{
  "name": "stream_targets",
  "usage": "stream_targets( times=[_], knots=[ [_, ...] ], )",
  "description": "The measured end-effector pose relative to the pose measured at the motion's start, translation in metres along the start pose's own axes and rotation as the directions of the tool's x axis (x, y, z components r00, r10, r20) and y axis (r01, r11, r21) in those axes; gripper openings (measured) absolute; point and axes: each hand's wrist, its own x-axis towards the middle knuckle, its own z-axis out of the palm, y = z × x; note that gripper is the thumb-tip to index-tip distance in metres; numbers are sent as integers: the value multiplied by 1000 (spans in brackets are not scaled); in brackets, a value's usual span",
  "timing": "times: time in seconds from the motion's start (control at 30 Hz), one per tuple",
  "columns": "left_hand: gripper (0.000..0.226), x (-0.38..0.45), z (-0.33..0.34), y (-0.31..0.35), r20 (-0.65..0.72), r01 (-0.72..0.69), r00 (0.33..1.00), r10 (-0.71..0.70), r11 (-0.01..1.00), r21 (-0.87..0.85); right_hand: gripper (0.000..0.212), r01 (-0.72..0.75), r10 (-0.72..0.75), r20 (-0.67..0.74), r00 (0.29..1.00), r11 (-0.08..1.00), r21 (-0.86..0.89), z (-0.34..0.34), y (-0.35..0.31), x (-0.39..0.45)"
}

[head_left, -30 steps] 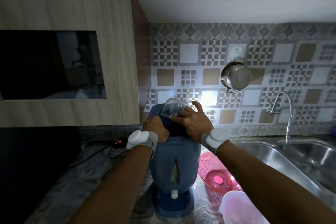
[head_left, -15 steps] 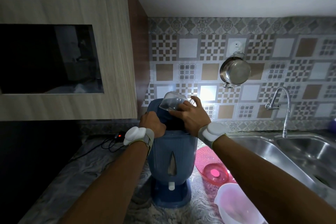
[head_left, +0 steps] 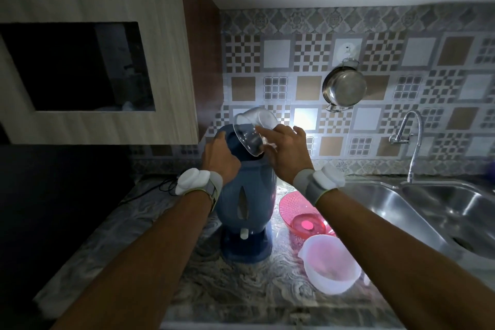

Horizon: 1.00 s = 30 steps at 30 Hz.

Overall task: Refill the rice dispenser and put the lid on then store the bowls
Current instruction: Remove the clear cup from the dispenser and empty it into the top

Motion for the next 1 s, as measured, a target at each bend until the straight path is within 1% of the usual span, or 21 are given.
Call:
stream_targets(
  times=[0.1,0.17,0.23,0.3,0.33,0.43,0.5,0.57,0.63,0.7,0.8,0.87,0.93,1.0],
  knots=[
    [70,-23,-5,10,1,40,999,-40,999,-30,45,-10,14,-22,1000,990,140,-13,-8,-17],
    [67,-39,-8,13,7,-1,1000,1,998,-62,45,-17,30,-50,998,972,234,-21,-15,-31],
    [63,-55,-11,14,-5,-39,999,39,995,-92,43,-42,65,-69,996,955,292,-27,-22,-47],
    [68,-69,-14,12,-9,-41,999,40,996,-85,42,-80,110,-70,991,937,341,-31,-26,-62],
    [72,-76,-16,10,15,-46,999,48,994,-100,42,-110,142,-62,988,924,367,-33,-29,-71],
    [81,-90,-23,4,129,-26,990,58,970,-241,42,-240,276,-11,961,855,459,-36,-31,-89],
    [86,-102,-30,-2,191,-21,979,72,966,-257,41,-324,358,31,933,801,504,-35,-37,-104],
    [84,-113,-33,-12,233,-4,970,77,955,-298,40,-407,431,89,898,739,537,-30,-42,-120],
    [78,-127,-35,-23,272,39,960,62,936,-351,39,-477,490,143,860,672,567,-22,-46,-137],
    [80,-141,-34,-38,334,98,942,42,915,-392,38,-550,547,197,813,614,565,-11,-50,-157],
    [85,-162,-23,-70,393,119,919,33,927,-357,41,-649,589,303,749,561,514,10,-57,-188],
    [85,-177,-16,-87,442,166,897,-4,929,-330,44,-693,608,353,711,519,500,23,-62,-208],
    [77,-191,-2,-107,503,237,863,-51,919,-314,46,-738,636,389,667,491,463,37,-64,-229],
    [67,-203,11,-122,535,299,837,-113,913,-276,45,-773,649,432,626,448,448,52,-66,-248]
  ],
)
